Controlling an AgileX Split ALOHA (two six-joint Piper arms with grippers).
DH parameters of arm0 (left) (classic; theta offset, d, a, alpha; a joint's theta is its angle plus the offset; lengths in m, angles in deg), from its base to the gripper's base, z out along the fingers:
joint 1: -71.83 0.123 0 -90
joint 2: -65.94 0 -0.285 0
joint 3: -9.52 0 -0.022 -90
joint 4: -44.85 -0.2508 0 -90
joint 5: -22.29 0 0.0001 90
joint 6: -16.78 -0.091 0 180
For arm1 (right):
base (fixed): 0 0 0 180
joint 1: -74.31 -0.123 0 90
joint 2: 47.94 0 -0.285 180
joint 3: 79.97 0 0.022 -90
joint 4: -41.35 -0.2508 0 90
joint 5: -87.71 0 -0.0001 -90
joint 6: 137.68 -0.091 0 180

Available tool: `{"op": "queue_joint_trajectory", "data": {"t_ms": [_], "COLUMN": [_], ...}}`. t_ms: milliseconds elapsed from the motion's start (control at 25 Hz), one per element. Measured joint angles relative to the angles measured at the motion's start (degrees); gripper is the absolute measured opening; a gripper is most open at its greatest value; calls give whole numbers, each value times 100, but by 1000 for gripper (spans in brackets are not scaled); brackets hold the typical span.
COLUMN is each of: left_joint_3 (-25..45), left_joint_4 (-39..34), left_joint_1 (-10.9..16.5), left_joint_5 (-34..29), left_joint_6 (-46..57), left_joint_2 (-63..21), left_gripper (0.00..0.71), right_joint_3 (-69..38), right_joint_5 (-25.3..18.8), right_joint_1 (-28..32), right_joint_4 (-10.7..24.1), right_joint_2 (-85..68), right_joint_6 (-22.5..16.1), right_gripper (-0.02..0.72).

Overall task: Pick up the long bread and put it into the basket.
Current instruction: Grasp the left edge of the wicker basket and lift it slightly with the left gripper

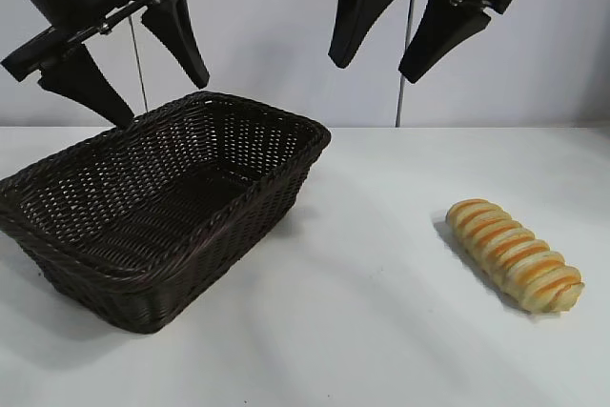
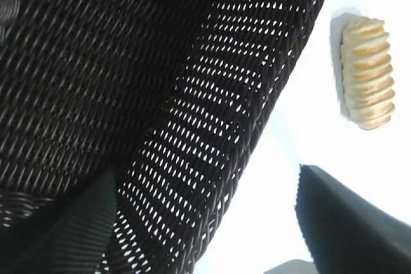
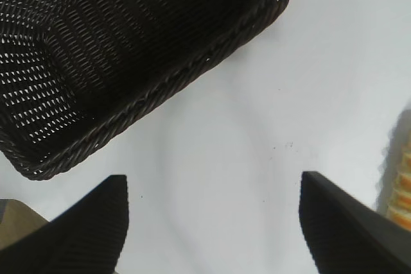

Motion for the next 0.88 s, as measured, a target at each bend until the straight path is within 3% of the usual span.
{"op": "queue_joint_trajectory", "data": {"t_ms": [280, 440, 880], "left_joint_3": [138, 556, 1927], "left_joint_4": [-114, -207, -262], "left_joint_1": [0, 0, 0], "left_joint_5": [-421, -401, 570], "left_joint_6": [0, 0, 863], "left_joint_2": [-356, -676, -1210], "left_gripper": [562, 562, 562], "right_joint_3": [0, 0, 0], "right_joint_5": [0, 0, -19], "right_joint_1": [0, 0, 0], "right_joint_4": [0, 0, 0], "right_joint_2": [0, 0, 0], "right_joint_6": [0, 0, 0], "right_gripper": [537, 537, 537]}}
